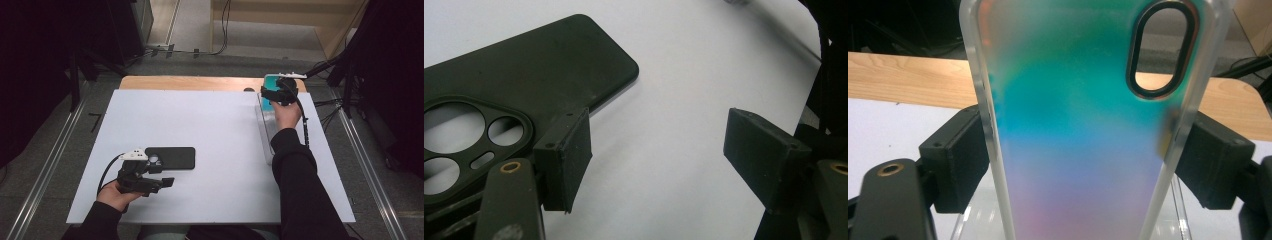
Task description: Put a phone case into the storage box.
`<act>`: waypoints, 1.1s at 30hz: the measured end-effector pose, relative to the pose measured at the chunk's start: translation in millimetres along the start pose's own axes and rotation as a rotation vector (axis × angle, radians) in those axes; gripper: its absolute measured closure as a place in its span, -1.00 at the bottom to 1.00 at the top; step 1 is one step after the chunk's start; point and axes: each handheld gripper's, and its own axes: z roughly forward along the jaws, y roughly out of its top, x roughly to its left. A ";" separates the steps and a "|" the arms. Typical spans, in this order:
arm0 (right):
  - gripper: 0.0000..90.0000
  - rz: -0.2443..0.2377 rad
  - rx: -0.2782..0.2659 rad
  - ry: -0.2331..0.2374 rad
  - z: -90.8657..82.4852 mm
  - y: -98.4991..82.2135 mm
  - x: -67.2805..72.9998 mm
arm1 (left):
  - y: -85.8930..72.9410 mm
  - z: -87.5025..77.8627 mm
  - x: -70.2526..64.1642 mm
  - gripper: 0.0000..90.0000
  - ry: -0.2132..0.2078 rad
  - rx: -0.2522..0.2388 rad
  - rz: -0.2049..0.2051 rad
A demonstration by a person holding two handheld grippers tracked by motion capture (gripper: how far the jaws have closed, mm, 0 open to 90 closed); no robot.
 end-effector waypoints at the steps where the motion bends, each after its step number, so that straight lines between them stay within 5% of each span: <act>1: -0.68 0.002 0.000 0.003 1.0 -0.4 -0.5 | 0.0 0.0 0.2 -0.39 0.001 0.000 0.000; 19: -0.82 0.008 -0.010 0.063 1.3 -1.2 1.4 | 0.2 0.1 1.3 -0.39 0.002 0.003 -0.009; 28: -0.82 0.045 0.037 0.085 -25.3 8.2 0.8 | 1.3 -2.0 5.5 -0.39 0.003 0.002 -0.044; 33: -0.82 0.089 0.071 0.163 -48.0 9.3 1.8 | 2.9 -0.6 6.7 -0.39 0.001 0.014 -0.067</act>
